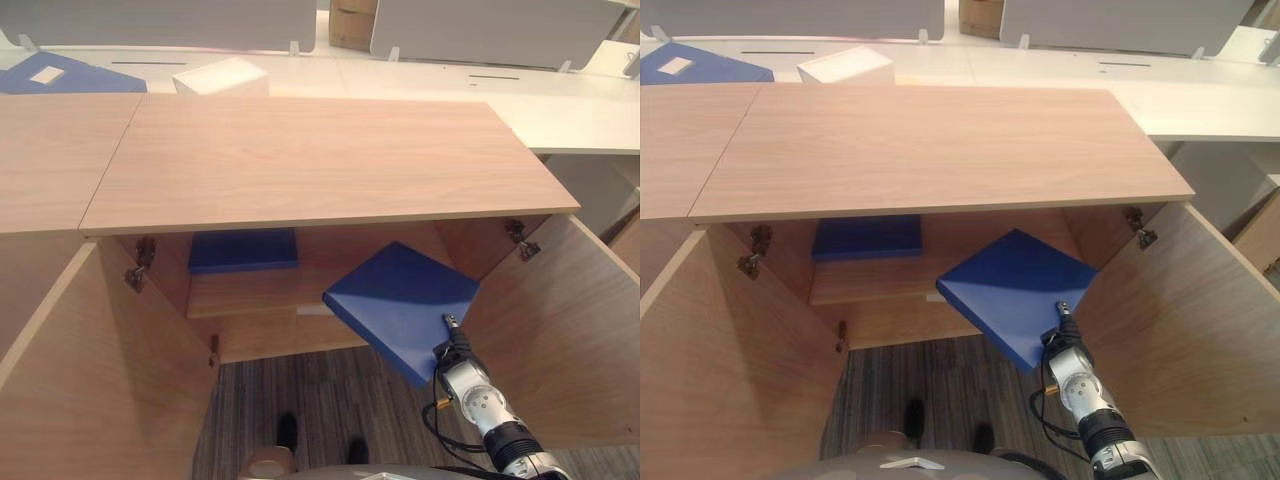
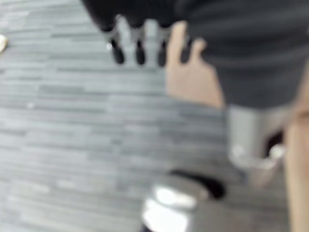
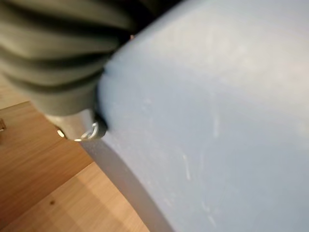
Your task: Put the empty folder in the office cabinet
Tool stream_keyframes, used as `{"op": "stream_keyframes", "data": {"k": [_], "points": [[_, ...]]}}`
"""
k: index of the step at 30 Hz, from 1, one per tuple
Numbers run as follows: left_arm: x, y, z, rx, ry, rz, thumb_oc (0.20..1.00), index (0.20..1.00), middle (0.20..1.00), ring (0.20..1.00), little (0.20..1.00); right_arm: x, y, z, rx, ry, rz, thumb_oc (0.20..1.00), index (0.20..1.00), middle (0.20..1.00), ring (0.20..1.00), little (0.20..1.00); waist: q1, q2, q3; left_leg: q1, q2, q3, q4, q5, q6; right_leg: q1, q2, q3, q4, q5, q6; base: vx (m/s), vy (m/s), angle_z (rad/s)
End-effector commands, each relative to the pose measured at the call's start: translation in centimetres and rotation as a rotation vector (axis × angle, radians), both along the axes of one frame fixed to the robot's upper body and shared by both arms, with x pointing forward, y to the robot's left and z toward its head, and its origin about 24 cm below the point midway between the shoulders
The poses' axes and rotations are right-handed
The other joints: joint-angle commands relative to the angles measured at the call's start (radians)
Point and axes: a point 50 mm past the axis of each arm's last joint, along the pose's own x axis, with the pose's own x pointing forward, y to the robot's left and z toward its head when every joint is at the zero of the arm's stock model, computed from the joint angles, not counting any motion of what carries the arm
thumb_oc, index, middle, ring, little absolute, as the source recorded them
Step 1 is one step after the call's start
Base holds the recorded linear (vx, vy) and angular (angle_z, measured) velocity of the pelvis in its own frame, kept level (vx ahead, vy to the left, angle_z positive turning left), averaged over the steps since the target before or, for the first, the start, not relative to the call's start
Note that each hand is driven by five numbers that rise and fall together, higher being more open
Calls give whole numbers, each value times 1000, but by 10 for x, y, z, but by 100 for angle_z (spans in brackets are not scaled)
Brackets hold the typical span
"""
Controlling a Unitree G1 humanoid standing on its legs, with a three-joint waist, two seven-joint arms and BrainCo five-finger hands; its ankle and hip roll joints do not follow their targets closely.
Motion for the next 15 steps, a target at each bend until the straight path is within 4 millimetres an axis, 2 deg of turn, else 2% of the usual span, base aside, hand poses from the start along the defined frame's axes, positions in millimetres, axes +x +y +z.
{"op": "stream_keyframes", "data": {"k": [1,2,4,5,6,8,11,12,15], "points": [[0,20,4,64,40,23,1000,1000,1000,1000,1000,34,2,52,18,-289,-7,200,200,200,200,200,15,39,18,57,-27,-39,5,-177,87,-77,-115,-38,226,36,84,2,112,-20],[0,22,4,70,43,29,1000,1000,1000,1000,1000,34,3,51,19,-287,-9,200,200,200,200,200,15,45,25,55,-29,-46,9,-175,91,-105,-129,-37,286,63,82,38,82,-29],[-1,25,5,79,47,42,1000,1000,1000,1000,1000,33,2,50,25,-274,-17,200,200,200,200,200,9,50,32,59,-29,-52,9,-176,91,-138,-140,-28,318,93,82,57,44,-27],[-2,26,5,84,48,53,1000,1000,1000,1000,1000,33,1,49,30,-265,-21,200,200,200,200,200,5,52,35,61,-29,-56,8,-176,90,-149,-143,-25,318,104,82,196,-45,12],[-1,35,7,95,38,75,1000,1000,1000,1000,1000,28,2,44,30,-235,-12,200,200,200,200,200,-8,49,37,76,-27,-73,5,-186,80,-178,-153,-12,227,148,90,228,-94,24],[3,38,9,97,19,73,1000,1000,1000,1000,1000,24,5,41,27,-219,2,200,200,200,200,200,-21,50,42,91,-18,-97,5,-199,68,-205,-144,16,128,158,97,209,-140,10],[5,38,9,98,14,72,1000,1000,1000,1000,1000,23,6,40,30,-213,7,200,200,200,200,200,-27,52,45,97,-13,-107,5,-204,64,-222,-139,28,94,157,100,144,-100,13],[4,36,8,104,12,56,1000,1000,1000,1000,1000,17,9,31,35,-190,16,200,200,200,200,200,-45,59,61,132,7,-139,5,-232,52,-280,-121,39,20,146,111,406,-256,23],[-7,36,7,125,42,43,1000,1000,1000,1000,1000,6,7,21,41,-127,-21,200,200,200,200,200,-53,34,53,133,4,-154,5,-239,49,-241,-110,54,-2,121,117,318,-206,36]]}}
